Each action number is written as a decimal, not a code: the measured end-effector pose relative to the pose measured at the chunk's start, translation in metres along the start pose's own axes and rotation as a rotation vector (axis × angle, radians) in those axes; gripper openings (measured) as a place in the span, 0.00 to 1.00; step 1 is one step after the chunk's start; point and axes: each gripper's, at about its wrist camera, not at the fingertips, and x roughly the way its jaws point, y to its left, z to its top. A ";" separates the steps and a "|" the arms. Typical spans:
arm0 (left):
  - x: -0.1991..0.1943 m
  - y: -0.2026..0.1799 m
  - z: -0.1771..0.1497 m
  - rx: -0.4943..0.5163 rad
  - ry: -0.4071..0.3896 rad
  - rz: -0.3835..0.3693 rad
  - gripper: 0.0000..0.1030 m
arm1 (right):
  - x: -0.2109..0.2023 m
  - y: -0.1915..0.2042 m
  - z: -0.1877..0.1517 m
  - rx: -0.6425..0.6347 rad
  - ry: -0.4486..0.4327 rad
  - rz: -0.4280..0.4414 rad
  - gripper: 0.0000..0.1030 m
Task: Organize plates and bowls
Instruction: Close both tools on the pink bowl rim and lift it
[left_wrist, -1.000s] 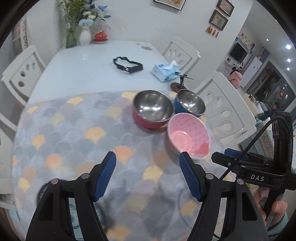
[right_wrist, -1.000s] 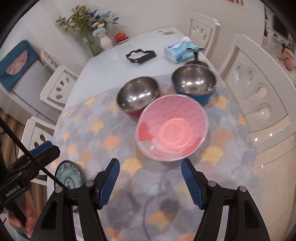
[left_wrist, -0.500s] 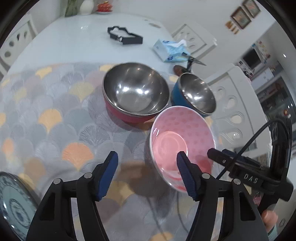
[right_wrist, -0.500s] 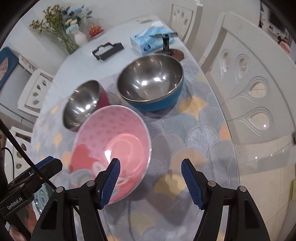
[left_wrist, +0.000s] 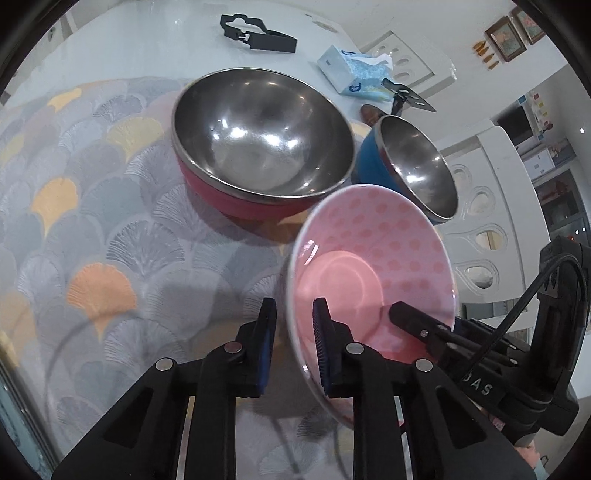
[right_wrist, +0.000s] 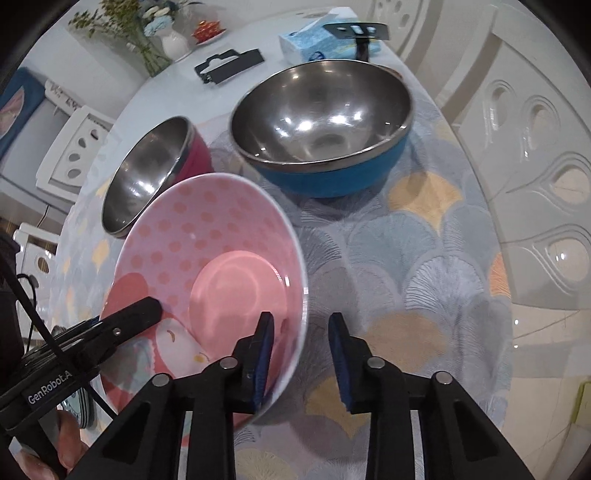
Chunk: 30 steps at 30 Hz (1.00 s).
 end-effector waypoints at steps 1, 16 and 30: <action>-0.001 -0.002 -0.001 0.006 -0.002 -0.010 0.15 | -0.001 0.002 -0.001 -0.010 -0.003 0.011 0.26; -0.032 -0.018 -0.027 0.103 -0.047 0.025 0.15 | -0.026 0.029 -0.028 -0.137 -0.043 -0.003 0.26; -0.084 -0.025 -0.046 0.237 -0.115 0.066 0.15 | -0.070 0.072 -0.055 -0.155 -0.096 -0.015 0.27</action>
